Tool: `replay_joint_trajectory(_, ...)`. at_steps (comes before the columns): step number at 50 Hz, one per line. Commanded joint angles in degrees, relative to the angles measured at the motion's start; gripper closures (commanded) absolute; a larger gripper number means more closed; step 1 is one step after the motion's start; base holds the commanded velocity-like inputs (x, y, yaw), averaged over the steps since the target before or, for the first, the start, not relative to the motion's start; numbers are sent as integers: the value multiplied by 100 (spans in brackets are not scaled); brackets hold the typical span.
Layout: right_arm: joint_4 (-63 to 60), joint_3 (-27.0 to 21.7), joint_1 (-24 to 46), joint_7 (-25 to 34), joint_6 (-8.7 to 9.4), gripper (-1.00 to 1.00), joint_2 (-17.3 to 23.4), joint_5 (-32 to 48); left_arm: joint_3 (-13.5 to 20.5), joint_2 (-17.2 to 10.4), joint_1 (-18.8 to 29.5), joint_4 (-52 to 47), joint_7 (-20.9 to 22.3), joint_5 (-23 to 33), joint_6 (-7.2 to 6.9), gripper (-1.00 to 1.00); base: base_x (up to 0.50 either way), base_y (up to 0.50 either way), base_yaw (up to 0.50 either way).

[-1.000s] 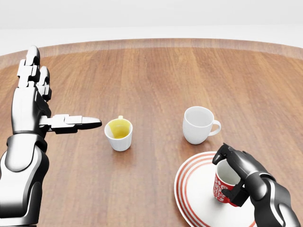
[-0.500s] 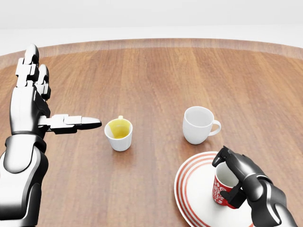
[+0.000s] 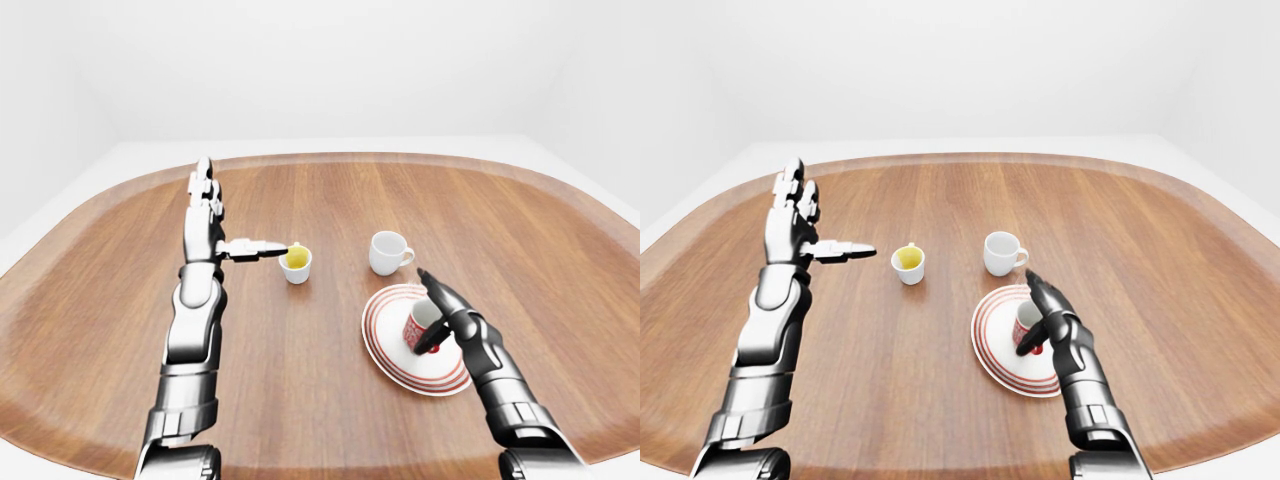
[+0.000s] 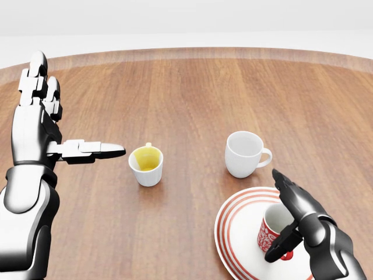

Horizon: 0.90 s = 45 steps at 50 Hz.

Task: Pick up the red mug and put it on the plate

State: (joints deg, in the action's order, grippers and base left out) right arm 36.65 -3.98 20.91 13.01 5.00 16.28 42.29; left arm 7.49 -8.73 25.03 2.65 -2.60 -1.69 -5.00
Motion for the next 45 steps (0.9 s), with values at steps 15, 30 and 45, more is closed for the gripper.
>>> replay_joint_trajectory(15, -973, -50, -105, 512, 0, -100, 16, 190, -7, 3, 28, -20, -5, 10, 0, -100, 0, 0, 0)
replay_joint_trajectory(30, -2367, -191, -18, 1559, 0, -100, 71, 749, 3, -11, 39, -90, 5, 8, 0, -100, 0, 0, 0)
replay_joint_trajectory(45, -3484, -301, 128, 2598, 0, -100, 139, 1335, -9, -9, 85, -182, 12, 31, 0, -100, 0, 0, 0)
